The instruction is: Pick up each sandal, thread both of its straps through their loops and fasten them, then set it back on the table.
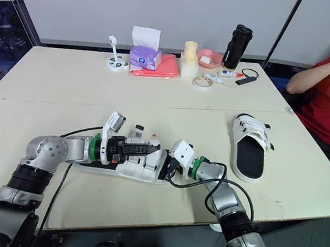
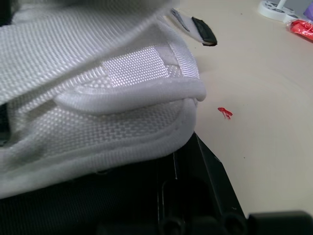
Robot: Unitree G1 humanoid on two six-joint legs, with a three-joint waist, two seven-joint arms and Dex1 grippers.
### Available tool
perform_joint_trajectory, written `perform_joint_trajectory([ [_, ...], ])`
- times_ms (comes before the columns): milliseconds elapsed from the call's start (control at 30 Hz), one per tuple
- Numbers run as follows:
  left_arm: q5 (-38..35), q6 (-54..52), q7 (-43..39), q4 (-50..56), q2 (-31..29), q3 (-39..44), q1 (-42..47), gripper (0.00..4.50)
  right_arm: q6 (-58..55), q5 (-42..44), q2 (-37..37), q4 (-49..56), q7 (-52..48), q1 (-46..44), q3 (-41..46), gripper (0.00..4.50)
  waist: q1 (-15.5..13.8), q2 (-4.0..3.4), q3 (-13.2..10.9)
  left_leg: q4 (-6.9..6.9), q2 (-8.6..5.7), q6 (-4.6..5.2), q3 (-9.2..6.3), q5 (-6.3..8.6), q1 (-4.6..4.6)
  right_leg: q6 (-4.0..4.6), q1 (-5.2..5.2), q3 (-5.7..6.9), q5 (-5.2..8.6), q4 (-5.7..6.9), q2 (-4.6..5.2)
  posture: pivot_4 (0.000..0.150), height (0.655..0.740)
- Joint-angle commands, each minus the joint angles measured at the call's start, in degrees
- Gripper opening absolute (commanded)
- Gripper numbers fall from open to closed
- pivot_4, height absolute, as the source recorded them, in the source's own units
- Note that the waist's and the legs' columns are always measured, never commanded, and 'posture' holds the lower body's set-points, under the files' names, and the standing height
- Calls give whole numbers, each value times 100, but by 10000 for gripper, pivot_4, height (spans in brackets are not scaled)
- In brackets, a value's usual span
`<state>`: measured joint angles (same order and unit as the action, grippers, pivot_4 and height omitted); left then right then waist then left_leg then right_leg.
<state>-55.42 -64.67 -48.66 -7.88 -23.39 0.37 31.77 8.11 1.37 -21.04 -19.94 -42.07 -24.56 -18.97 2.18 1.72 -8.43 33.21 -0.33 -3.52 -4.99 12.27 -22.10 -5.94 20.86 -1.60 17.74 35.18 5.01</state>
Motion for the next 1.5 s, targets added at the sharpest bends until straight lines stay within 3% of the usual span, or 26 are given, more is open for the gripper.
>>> perform_joint_trajectory([
  [33,36,113,-115,3,-29,253,224,13951,-638,-598,-186,-1146,65,501,-290,0,2,-1,0,0,0,-1,0,0,3,0,-2,1,0,0,0,1500,7400],
  [233,327,642,-191,199,-81,358,422,44476,-641,-593,-182,-1129,78,529,-298,0,-9,1,-1,-1,0,-18,-1,10,32,-1,-34,3,1,-4,4,1500,7400],
  [333,948,1398,-294,364,-227,136,584,44476,-636,-591,-174,-1143,81,522,-299,0,-11,1,-2,-1,1,-18,-2,11,33,0,-35,3,1,-4,4,1500,7400],
  [500,2127,2596,-1209,863,-841,-842,563,44476,-608,-604,-144,-1205,75,474,-319,0,-11,-5,-2,-8,1,-20,4,12,40,1,-39,0,1,-9,7,1500,7400],
  [967,2200,2566,-1797,1181,-663,-1232,514,44476,-603,-609,-120,-1214,113,495,-317,0,5,-10,-7,-11,13,-19,-2,12,38,2,-37,1,3,-9,34,1500,7400],
  [1200,2451,2737,-2166,1698,-1271,-1318,168,44476,-627,-588,-167,-1135,121,566,-284,0,18,-22,-10,-12,13,-19,-1,12,39,2,-36,3,3,-9,33,1500,7400],
  [1300,3301,3902,-2240,2016,-1742,-1472,-233,44476,-619,-584,-220,-1126,93,609,-270,0,5,-32,-17,-13,13,-19,-2,12,40,2,-36,-2,3,-10,37,1500,7400],
  [1500,4611,7119,-2337,1783,-2026,-1488,-718,44476,-573,-612,-211,-1258,0,498,-304,0,-24,-31,-13,-14,17,-19,6,13,24,7,-29,-8,4,-18,64,1500,7400],
])
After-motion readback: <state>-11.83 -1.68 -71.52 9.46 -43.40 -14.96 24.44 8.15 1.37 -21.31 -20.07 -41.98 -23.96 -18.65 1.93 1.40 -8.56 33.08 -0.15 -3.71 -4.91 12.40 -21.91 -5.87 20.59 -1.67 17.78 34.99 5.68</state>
